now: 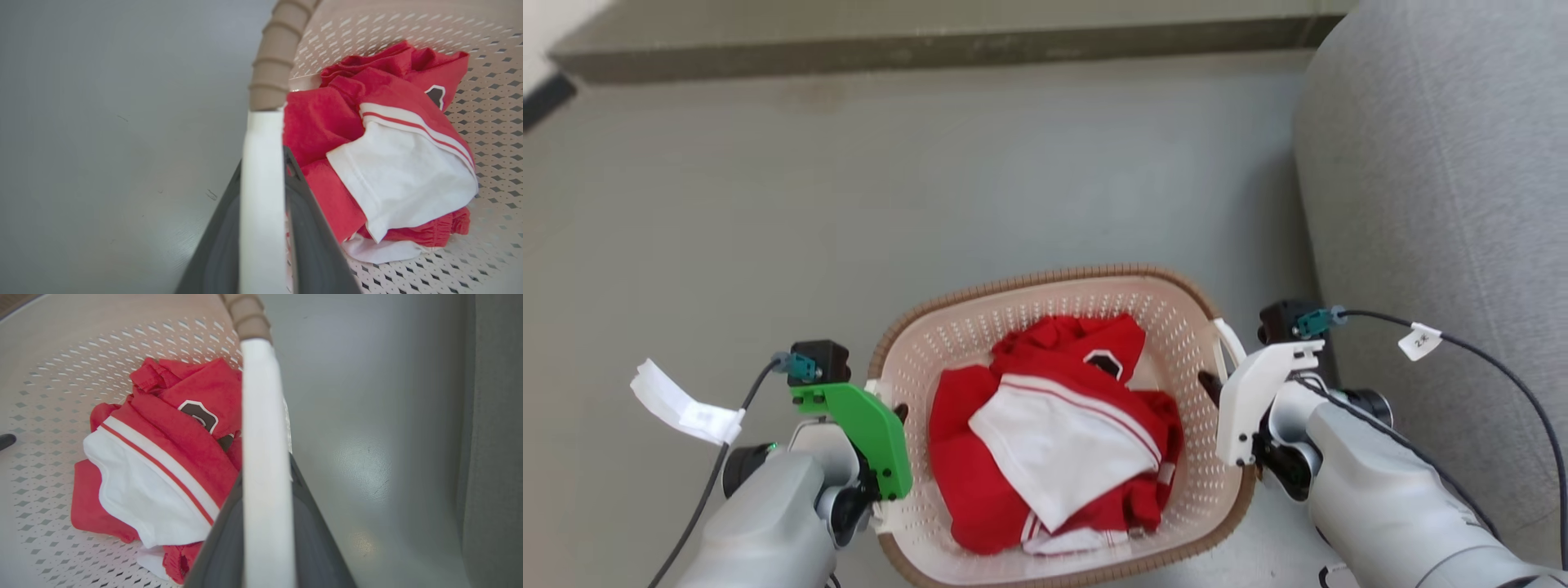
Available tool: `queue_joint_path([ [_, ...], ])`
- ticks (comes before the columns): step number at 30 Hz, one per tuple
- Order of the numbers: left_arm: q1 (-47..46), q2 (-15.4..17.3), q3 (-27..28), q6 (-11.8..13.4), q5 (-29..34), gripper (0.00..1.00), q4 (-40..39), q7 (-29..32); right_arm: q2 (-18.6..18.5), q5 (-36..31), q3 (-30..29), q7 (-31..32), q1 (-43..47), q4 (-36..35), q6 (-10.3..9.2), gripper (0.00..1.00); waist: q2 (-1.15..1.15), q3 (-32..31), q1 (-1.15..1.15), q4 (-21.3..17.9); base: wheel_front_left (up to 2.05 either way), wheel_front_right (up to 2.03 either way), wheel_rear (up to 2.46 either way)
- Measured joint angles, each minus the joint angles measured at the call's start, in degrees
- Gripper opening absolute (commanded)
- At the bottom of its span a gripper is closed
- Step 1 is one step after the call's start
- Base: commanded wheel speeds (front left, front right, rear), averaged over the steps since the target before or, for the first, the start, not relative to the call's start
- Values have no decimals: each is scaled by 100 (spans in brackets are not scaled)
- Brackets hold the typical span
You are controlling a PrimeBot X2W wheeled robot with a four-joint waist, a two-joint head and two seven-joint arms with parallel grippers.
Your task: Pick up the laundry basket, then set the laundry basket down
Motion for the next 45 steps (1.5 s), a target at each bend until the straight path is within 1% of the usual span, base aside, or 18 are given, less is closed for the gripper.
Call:
queue_joint_path([
  [11,452,15,-221,18,-337,0,-47,457,19,353,127,688,385,185,0,0,0,-888,0,-143,0,0,0],
  [18,476,40,-264,26,-461,0,-98,624,11,407,179,866,389,191,0,0,0,-1218,0,-219,0,0,0],
  [29,477,109,-385,26,-561,0,-142,702,11,612,280,985,388,169,-18,0,0,-1267,0,-275,0,0,0],
  [31,477,120,-402,26,-611,0,-145,703,12,633,308,998,387,158,-55,0,0,-1255,0,-281,0,0,0],
  [45,474,187,-465,26,-709,0,-168,698,12,756,430,1018,377,111,-58,0,0,-1179,0,-287,0,0,0],
])
